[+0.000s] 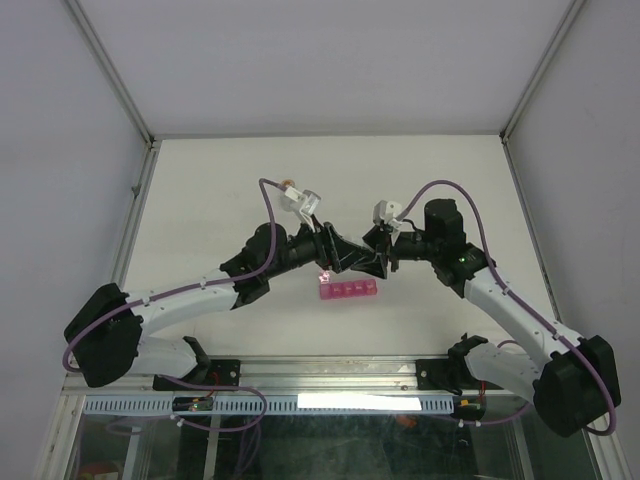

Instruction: Sort the pills into containers

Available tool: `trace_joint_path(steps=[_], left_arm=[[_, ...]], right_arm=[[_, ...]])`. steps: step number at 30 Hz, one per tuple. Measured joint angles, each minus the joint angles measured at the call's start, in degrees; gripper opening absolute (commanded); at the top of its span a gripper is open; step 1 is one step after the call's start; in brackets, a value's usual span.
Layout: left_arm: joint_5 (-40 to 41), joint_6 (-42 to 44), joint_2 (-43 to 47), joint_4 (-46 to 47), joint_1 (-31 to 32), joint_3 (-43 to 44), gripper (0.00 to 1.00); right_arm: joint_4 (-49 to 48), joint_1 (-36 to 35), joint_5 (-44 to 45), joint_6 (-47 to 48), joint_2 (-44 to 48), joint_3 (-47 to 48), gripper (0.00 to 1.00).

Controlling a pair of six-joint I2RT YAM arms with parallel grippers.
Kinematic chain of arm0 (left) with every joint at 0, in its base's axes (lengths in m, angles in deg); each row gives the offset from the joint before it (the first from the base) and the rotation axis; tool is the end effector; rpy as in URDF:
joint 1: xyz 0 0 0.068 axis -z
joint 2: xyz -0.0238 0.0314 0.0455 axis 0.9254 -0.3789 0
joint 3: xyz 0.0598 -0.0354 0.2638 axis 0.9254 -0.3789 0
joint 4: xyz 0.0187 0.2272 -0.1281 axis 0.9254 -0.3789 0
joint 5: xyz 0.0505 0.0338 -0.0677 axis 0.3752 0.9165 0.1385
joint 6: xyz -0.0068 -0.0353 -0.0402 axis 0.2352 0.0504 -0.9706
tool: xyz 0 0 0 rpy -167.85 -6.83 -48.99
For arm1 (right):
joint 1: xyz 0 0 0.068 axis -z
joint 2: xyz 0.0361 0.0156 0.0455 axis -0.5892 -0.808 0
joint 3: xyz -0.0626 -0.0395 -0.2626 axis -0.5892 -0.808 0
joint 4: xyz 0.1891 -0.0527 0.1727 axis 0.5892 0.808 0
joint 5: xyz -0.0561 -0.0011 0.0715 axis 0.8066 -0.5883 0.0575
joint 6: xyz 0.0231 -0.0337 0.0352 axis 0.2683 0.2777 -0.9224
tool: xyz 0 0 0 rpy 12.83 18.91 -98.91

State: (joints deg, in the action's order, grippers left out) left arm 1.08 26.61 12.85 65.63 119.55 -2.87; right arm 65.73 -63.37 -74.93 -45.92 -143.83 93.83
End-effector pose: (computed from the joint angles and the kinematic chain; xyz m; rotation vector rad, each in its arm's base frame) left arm 0.1781 -0.2368 0.2678 0.3703 1.8289 -1.2947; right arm 0.1879 0.1286 0.2753 -1.2784 1.4339 0.9772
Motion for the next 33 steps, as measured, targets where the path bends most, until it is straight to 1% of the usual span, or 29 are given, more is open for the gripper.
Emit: trace_joint_path(steps=[2,4,7,11,13,17,21,25,29,33], left_arm=[[0.2,0.1,1.6,1.2,0.0,-0.9,0.91],[0.4,0.7,4.4,2.7,0.0,-2.3,0.98],[0.8,2.4,10.7,5.0,0.0,-5.0,0.99],[0.7,7.1,17.8,6.6,0.0,-7.0,0.99],[-0.8,11.4,20.9,7.0,0.0,-8.6,0.99],[-8.1,24.8,24.8,4.1,0.0,-10.1,0.99],[-14.5,39.5,24.5,-2.1,0.0,-9.9,0.99],[-17.2,50.0,20.1,-9.6,0.0,-7.1,0.92],[-18.4,56.0,15.2,-13.5,0.0,-3.6,0.88],[-18.8,58.9,12.1,-15.1,0.0,-0.9,0.79]], right_arm=[[1.3,0.3,-1.2,0.8,0.0,0.7,0.0],[2.6,0.5,-2.6,1.4,-0.1,1.3,0.0],[5.2,0.9,-5.2,2.8,-0.3,2.1,0.0],[10.1,1.9,-8.9,6.5,-0.5,3.5,0.0],[12.8,2.2,-10.3,8.9,-0.5,4.3,0.0],[19.0,2.3,-11.6,15.3,-0.6,5.7,0.0],[25.6,2.3,-11.7,23.6,-1.3,6.7,0.0],[29.8,2.1,-10.4,29.2,-1.6,6.7,0.0],[31.8,0.9,-8.0,32.8,-1.8,6.7,0.0],[32.7,-0.5,-5.4,34.9,-2.4,6.7,0.0]])
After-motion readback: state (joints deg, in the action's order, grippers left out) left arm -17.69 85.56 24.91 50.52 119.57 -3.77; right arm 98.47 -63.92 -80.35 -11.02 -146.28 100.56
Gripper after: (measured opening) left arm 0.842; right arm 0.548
